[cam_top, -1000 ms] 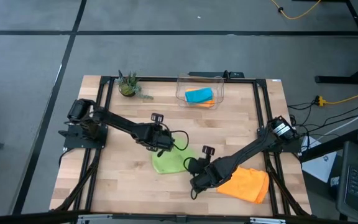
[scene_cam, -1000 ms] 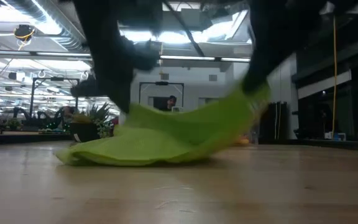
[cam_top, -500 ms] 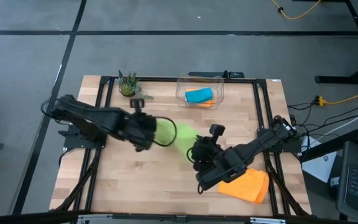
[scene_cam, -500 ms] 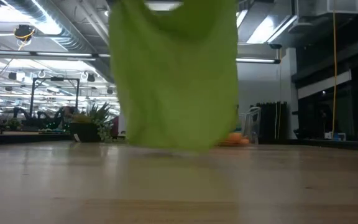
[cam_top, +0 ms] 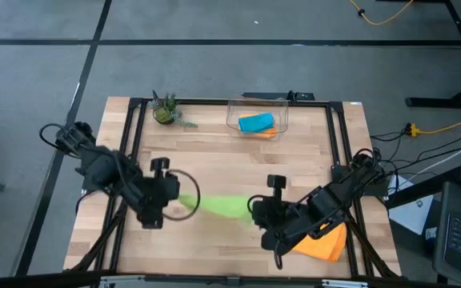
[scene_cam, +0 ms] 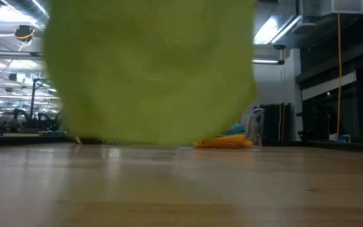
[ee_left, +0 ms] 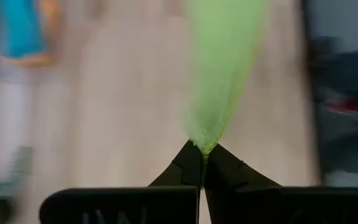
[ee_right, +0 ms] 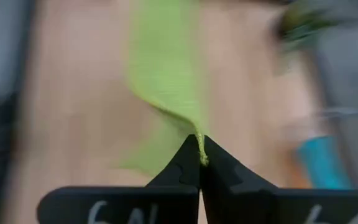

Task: Fold microfiber towels
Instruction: Fold the green towel on the table

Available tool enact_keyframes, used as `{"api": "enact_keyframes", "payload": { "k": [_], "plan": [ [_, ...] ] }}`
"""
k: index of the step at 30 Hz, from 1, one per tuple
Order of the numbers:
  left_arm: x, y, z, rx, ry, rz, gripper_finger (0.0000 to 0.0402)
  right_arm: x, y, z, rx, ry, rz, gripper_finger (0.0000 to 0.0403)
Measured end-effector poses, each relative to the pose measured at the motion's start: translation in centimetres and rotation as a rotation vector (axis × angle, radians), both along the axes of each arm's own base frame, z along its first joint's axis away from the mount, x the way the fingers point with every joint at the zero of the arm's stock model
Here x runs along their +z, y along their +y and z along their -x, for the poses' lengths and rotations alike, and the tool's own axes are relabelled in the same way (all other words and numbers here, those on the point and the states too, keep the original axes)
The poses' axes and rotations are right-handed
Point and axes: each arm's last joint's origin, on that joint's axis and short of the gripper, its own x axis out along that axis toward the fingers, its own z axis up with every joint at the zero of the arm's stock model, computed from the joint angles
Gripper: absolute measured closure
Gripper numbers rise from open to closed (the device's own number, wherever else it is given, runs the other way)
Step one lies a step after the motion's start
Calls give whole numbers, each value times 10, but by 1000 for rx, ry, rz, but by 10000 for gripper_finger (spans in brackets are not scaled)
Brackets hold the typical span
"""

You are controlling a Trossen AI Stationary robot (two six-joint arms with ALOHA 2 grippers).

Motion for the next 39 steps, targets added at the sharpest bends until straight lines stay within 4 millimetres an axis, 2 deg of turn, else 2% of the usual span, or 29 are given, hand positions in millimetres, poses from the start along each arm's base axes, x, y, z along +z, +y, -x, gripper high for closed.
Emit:
{"api": "enact_keyframes", "payload": {
  "k": [4,8,9,10,14,16,18,23,27,31,34,39],
  "plan": [
    [-5,13,-7,102,-49,-268,401,-6,-25,-6,-211,-115,343,402],
    [-3,29,-18,165,-141,-586,401,-5,-46,-20,-280,-158,609,402],
    [-1,33,-18,195,-158,-615,401,-5,-49,-23,-279,-152,593,402],
    [-1,34,-19,214,-160,-582,401,-7,-50,-26,-241,-107,499,402],
    [-10,17,-19,68,17,-137,401,-23,-38,-33,69,196,-119,402],
    [-10,6,-20,-35,45,9,401,-23,-26,-34,210,227,-240,403],
    [-9,-4,-22,-112,35,93,401,-22,-18,-31,284,239,-267,403],
    [-7,-14,-19,-155,18,128,401,-13,-15,-28,283,194,-226,403],
    [-10,-9,-16,-114,44,39,401,-13,-22,-28,184,155,-73,403],
    [-19,5,-16,-3,110,-156,401,-31,-49,-37,3,193,70,403],
    [-29,18,-27,18,106,-292,401,-47,-70,-46,-115,210,228,403],
    [-37,51,-39,106,132,-458,401,-50,-108,-52,-251,228,453,403]
  ]
}}
